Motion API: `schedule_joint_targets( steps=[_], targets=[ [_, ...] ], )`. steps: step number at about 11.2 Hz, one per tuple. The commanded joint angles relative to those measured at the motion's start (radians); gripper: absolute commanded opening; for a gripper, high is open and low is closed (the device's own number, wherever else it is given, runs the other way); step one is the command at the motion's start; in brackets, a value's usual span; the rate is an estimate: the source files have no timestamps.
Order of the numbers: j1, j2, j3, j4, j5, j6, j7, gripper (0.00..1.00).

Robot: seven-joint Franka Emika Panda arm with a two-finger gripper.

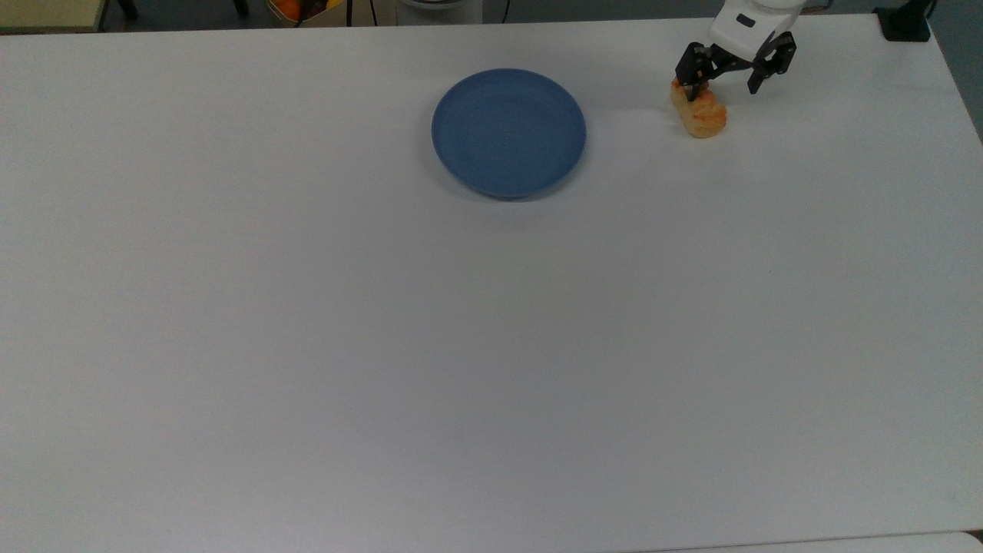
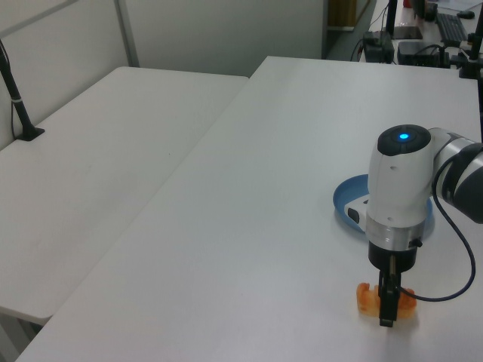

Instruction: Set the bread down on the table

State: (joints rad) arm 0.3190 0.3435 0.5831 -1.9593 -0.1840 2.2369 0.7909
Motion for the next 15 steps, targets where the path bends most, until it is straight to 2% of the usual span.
schedule_joint_targets(
  steps=[1,4,6,7,10,13,15],
  targets=[
    [0.002,-0.008,-0.015,0.051,-0.029,-0.063,0.019,1.0],
    [-0.044,-0.026,-0.022,0.115,-0.037,-0.164,-0.045,1.0],
    [-0.055,-0.04,-0.08,0.161,-0.029,-0.23,-0.135,1.0],
    [-0.055,-0.066,-0.147,0.178,-0.017,-0.268,-0.222,1.0],
    [-0.055,-0.144,-0.306,0.186,0.024,-0.313,-0.407,1.0],
    [-0.057,-0.222,-0.477,0.227,0.101,-0.428,-0.598,1.0],
    [-0.07,-0.282,-0.601,0.275,0.185,-0.517,-0.743,1.0]
  ],
)
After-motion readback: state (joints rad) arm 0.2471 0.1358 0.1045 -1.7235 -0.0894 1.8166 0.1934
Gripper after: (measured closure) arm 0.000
